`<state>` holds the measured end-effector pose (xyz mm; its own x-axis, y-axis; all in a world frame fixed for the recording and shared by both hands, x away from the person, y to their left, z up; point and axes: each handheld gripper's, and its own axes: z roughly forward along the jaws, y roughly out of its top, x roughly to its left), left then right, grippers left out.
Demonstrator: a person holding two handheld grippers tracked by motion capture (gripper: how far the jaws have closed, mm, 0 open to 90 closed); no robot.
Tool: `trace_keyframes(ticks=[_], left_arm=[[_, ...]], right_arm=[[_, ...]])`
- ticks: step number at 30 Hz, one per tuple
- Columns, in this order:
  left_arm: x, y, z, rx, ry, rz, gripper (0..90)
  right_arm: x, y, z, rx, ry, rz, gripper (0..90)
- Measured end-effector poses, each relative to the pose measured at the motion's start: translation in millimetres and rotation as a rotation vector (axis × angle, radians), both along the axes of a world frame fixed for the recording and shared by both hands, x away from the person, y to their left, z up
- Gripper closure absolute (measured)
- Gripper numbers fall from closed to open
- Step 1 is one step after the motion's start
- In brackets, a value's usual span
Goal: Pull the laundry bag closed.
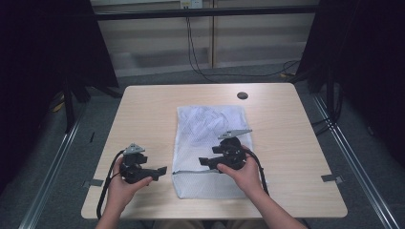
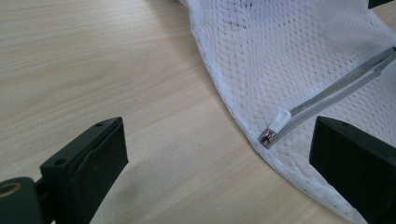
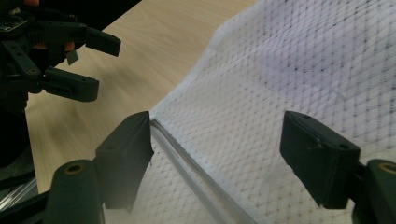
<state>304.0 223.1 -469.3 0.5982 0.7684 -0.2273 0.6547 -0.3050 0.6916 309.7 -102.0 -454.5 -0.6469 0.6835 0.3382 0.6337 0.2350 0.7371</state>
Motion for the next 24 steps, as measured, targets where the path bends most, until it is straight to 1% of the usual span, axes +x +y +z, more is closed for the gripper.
trace_keyframes(ticks=[4, 5, 7, 8, 10, 11, 12, 14, 15, 16, 17, 19, 20, 21, 22, 24], left_arm=[[-0.5, 0.1, -0.1, -0.001, 0.003, 0.0, 3.9], [-0.5, 0.2, -0.1, 0.002, 0.003, -0.002, 3.9], [-0.7, -0.1, -0.3, 0.003, 0.006, -0.002, 3.9], [-1.0, -0.8, -0.6, -0.002, 0.007, 0.004, 3.9], [-1.3, -1.3, -0.8, 0.001, 0.008, 0.008, 3.9], [-1.2, -1.1, -0.8, 0.008, 0.01, -0.001, 4.0], [-1.4, -1.7, -1.0, 0.003, 0.011, 0.002, 3.9], [-1.7, -2.1, -1.3, 0.009, 0.011, -0.004, 3.9], [-2.3, -2.9, -1.8, 0.005, 0.008, 0.006, 3.9], [-2.4, -2.6, -2.2, 0.007, 0.012, 0.0, 3.9], [-2.5, -2.3, -2.5, 0.005, 0.016, -0.001, 3.9], [-2.9, -1.8, -3.0, 0.004, 0.02, -0.002, 4.0], [-3.5, -2.1, -3.4, 0.001, 0.016, 0.011, 4.0], [-3.6, -1.4, -3.1, 0.003, 0.019, 0.007, 3.9], [-3.8, -0.5, -2.6, 0.01, 0.018, 0.005, 4.0], [-4.5, -0.6, -2.2, 0.0, 0.019, 0.014, 4.0]], right_arm=[[0.7, 6.0, -1.1, 0.017, 0.017, 0.019, 30.6], [0.5, 7.8, -1.1, 0.022, 0.026, 0.015, 31.6], [0.4, 10.7, -1.7, 0.026, 0.027, 0.025, 33.4], [0.3, 12.2, -2.1, 0.027, 0.03, 0.031, 33.4], [0.5, 14.7, -3.0, 0.02, 0.032, 0.04, 33.3], [0.5, 16.9, -3.6, 0.02, 0.031, 0.045, 35.2], [0.6, 18.3, -3.9, 0.018, 0.03, 0.045, 35.5], [1.0, 19.7, -4.1, 0.018, 0.032, 0.047, 35.5], [1.0, 21.3, -4.2, 0.019, 0.032, 0.041, 35.5], [1.6, 22.7, -4.5, 0.02, 0.03, 0.043, 36.6], [2.6, 27.1, -5.2, 0.031, 0.039, 0.052, 37.6], [3.2, 29.0, -5.7, 0.035, 0.037, 0.053, 37.9], [3.6, 31.2, -6.5, 0.031, 0.042, 0.058, 38.4], [3.8, 34.5, -7.5, 0.036, 0.067, 0.054, 38.4], [4.3, 36.1, -8.4, 0.039, 0.075, 0.059, 38.7], [4.7, 40.5, -10.4, 0.045, 0.098, 0.065, 40.8]])
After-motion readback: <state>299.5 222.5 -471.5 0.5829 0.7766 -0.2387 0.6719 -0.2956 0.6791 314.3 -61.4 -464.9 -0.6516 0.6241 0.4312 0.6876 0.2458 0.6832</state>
